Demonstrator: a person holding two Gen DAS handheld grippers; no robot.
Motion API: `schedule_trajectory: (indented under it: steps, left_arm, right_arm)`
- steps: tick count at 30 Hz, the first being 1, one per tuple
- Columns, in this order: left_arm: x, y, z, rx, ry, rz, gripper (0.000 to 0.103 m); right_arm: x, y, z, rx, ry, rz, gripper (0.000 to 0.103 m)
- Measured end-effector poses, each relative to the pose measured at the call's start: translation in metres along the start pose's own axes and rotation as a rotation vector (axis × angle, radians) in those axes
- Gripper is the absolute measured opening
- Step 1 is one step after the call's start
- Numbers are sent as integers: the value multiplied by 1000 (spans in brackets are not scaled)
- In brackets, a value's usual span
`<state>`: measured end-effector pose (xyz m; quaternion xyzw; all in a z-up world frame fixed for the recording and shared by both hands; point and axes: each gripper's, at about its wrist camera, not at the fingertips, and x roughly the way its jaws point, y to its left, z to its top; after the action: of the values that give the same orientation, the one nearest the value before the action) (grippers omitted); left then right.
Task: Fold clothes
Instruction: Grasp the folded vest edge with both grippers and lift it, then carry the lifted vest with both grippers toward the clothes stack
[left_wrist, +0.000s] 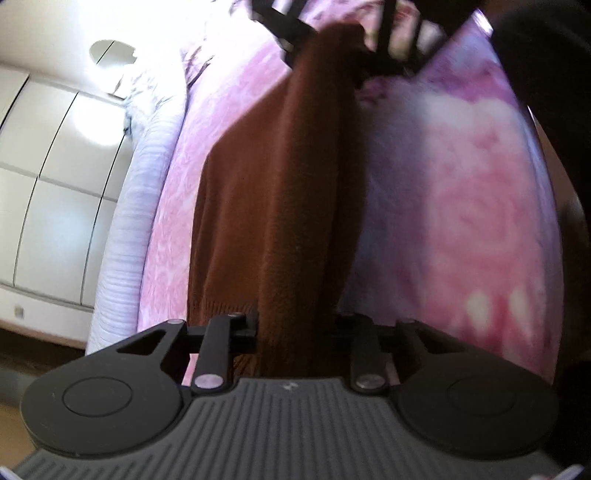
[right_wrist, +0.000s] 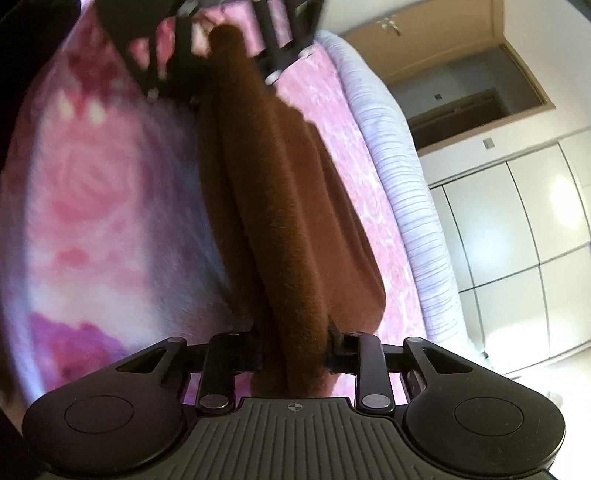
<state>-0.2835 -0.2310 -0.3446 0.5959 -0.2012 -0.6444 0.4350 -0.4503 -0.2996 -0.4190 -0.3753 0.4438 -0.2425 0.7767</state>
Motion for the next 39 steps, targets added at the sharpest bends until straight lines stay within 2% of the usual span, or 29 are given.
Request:
schedule_trajectory:
  steps: [6, 11, 13, 15, 18, 21, 23, 27, 32, 35, 39]
  left_arm:
    - [-27, 17, 3, -12, -50, 6, 20]
    - [-39, 36, 9, -25, -83, -19, 20]
    - [-38, 45, 9, 8, -95, -22, 20]
    - [-35, 53, 10, 65, -104, -12, 20]
    - [-20, 78, 11, 110, -124, -13, 20]
    - [-8, 108, 19, 122, -134, -24, 19]
    - [-13, 127, 30, 107, -129, -59, 19]
    - [-44, 164, 62, 109, -118, -187, 19]
    - [-101, 213, 124, 109, -124, -316, 19]
    - [-132, 235, 174, 107, -154, -371, 19]
    - [-147, 249, 241, 120, -231, -394, 19]
  right_arm:
    - [-45, -10, 6, 32, -12, 16, 26]
    - [-63, -34, -1, 57, -34, 11, 26]
    - [-68, -43, 6, 79, -45, 13, 26]
    - [-63, -58, -5, 96, -60, 16, 26]
    - [-50, -82, -4, 110, -90, 14, 26]
    - [-47, -108, -9, 134, -85, 48, 26]
    - [-44, -125, -11, 142, -74, 82, 26]
    - [-66, -164, -9, 178, -22, 180, 26]
    - [-144, -226, -11, 259, 57, 287, 26]
    - [-192, -261, -24, 334, 110, 310, 26]
    - [-246, -300, -54, 405, 179, 293, 26]
